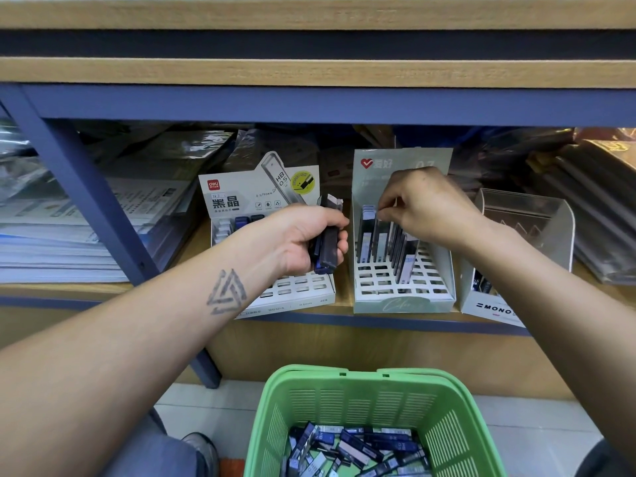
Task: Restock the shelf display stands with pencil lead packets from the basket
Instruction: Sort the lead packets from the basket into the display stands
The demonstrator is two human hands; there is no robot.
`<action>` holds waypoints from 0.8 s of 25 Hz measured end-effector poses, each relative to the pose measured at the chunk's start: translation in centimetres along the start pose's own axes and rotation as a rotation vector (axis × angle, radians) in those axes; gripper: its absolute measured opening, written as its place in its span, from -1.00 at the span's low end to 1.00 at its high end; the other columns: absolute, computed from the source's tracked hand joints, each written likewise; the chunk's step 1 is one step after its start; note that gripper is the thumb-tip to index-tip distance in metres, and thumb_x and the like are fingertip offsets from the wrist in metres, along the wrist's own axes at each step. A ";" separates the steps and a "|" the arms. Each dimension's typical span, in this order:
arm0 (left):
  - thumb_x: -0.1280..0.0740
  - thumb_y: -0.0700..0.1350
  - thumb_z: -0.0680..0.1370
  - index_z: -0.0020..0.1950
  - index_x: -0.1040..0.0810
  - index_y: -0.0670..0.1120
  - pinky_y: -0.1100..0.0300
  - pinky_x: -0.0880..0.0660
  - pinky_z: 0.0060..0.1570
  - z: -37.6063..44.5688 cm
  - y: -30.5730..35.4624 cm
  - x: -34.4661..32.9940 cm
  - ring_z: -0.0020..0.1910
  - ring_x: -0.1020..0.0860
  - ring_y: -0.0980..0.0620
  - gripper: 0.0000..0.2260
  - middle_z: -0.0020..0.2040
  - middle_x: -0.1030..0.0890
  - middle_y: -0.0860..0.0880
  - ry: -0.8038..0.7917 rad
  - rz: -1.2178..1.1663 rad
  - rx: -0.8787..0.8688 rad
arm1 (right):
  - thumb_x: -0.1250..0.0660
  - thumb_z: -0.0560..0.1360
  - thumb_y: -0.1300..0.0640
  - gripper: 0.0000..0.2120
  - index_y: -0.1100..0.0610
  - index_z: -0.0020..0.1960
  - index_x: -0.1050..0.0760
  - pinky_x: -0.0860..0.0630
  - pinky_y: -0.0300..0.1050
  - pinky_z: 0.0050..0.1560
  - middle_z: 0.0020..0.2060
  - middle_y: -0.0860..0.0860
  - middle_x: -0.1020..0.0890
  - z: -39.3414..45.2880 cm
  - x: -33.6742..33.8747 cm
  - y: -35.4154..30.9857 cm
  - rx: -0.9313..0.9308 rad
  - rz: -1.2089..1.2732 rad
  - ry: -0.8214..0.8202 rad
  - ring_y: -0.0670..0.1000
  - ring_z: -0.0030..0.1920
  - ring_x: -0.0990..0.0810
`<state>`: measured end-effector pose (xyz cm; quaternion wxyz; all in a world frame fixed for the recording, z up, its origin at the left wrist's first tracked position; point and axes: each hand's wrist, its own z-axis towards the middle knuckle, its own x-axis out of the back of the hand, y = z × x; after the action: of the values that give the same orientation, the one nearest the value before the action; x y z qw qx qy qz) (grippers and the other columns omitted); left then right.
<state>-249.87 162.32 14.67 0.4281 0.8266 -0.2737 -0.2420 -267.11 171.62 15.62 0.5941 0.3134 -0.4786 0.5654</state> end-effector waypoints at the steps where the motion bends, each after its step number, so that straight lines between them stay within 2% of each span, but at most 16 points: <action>1: -0.30 -0.23 0.62 -0.14 -0.47 -0.18 0.29 -0.45 -0.52 0.0 0.0 0.0 -0.49 -0.46 0.04 -0.86 -0.38 -0.49 -0.09 -0.004 0.001 0.005 | -0.47 0.51 0.09 -0.97 0.02 -0.09 -0.68 -0.62 0.04 -0.02 -0.08 -0.04 -0.69 0.1 0.1 0.1 -0.006 0.000 -0.016 0.05 -0.07 -0.62; 4: -0.31 -0.22 0.62 -0.13 -0.49 -0.18 0.28 -0.46 -0.51 -0.1 -0.1 0.1 -0.46 -0.47 0.05 -0.87 -0.37 -0.50 -0.08 -0.012 0.001 0.017 | -0.46 0.51 0.09 -0.97 0.01 -0.07 -0.68 -0.63 0.05 -0.02 -0.09 -0.02 -0.69 0.3 0.2 0.1 -0.031 -0.009 -0.060 0.07 -0.09 -0.63; 9: -0.32 -0.21 0.62 -0.12 -0.49 -0.18 0.27 -0.47 -0.50 -0.3 -0.3 0.0 -0.46 -0.48 0.04 -0.88 -0.37 -0.51 -0.09 -0.011 0.013 0.018 | -0.42 0.51 0.14 -0.95 0.00 -0.08 -0.63 -0.59 -0.03 -0.07 -0.08 0.00 -0.67 0.2 -0.3 -0.1 -0.004 -0.112 -0.037 0.10 -0.08 -0.61; 14: -0.31 -0.21 0.62 -0.12 -0.49 -0.18 0.27 -0.47 -0.50 -0.3 -0.3 0.0 -0.45 -0.48 0.04 -0.87 -0.36 -0.51 -0.08 -0.017 0.024 0.014 | -0.39 0.50 0.17 -0.91 0.01 -0.08 -0.64 -0.60 -0.02 -0.12 -0.09 0.02 -0.67 0.3 0.0 -0.6 0.023 -0.166 -0.050 0.12 -0.10 -0.62; 20: -0.32 -0.21 0.62 -0.11 -0.50 -0.18 0.26 -0.47 -0.50 -0.2 -0.4 -0.1 -0.45 -0.48 0.04 -0.88 -0.36 -0.52 -0.09 -0.014 0.030 0.015 | -0.36 0.49 0.24 -0.86 0.04 -0.02 -0.60 -0.39 -0.10 -0.23 -0.05 0.07 -0.63 -0.1 0.1 -1.2 0.036 -0.289 -0.045 0.16 -0.08 -0.59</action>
<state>-249.69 162.73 14.43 0.4236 0.8237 -0.2911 -0.2393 -265.89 171.53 15.93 0.6528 0.4022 -0.4315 0.4753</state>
